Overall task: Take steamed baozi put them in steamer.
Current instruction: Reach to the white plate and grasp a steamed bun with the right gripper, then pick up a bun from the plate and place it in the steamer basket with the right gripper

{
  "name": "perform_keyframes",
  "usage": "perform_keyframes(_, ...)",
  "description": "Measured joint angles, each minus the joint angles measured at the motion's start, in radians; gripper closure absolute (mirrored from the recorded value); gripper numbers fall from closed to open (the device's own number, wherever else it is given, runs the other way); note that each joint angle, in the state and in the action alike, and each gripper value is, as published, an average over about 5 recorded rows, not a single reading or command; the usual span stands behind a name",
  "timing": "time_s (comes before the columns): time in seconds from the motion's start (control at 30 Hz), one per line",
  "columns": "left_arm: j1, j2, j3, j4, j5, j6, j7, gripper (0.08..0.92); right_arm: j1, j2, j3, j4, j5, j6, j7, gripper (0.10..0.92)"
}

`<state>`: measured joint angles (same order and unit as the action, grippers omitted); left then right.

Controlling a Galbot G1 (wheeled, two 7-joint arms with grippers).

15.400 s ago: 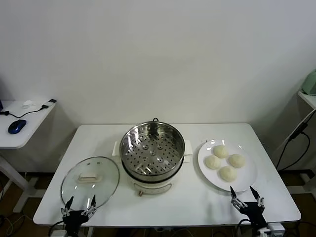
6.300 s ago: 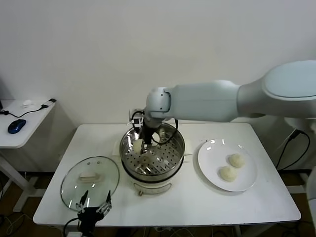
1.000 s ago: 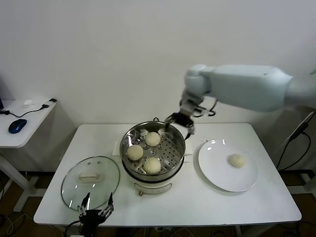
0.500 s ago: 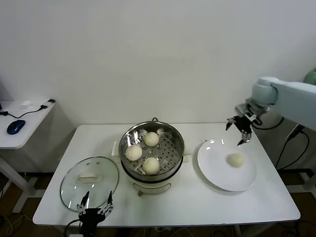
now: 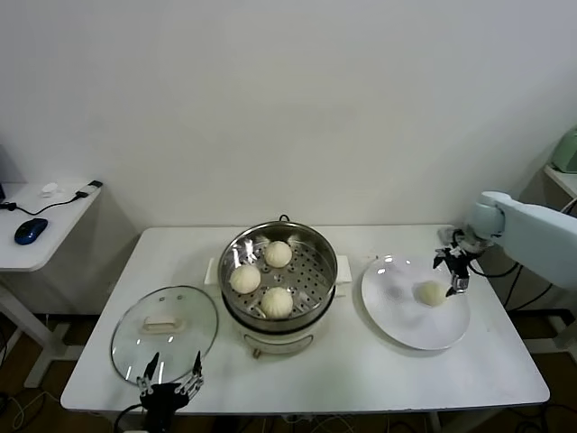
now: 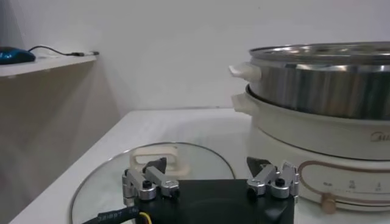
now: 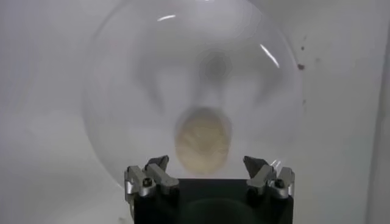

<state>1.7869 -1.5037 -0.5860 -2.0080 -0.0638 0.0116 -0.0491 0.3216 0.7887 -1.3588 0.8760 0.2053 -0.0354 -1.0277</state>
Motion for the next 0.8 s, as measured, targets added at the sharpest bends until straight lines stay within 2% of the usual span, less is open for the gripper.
perform_keyframes(0.33, 0.004, 0.000, 0.001, 0.003, 0.002, -0.002, 0.000, 0.177, -0.108, 0.055, 0.103, -0.107, -0.039, -0.008, 0.024, 0.204)
perform_keyframes(0.43, 0.006, 0.000, 0.001, 0.003, 0.002, -0.002, -0.001, 0.177, -0.120, 0.060, 0.117, -0.119, -0.043, -0.012, 0.027, 0.231)
perform_keyframes(0.6, 0.008, 0.000, 0.004, -0.002, 0.003, -0.002, -0.002, 0.177, -0.117, 0.057, 0.121, -0.113, -0.036, -0.024, 0.026, 0.324)
perform_keyframes(0.8, 0.013, 0.000, 0.009, -0.010, 0.005, 0.000, -0.003, 0.177, -0.027, 0.035, 0.053, -0.038, 0.027, -0.049, 0.018, 0.338)
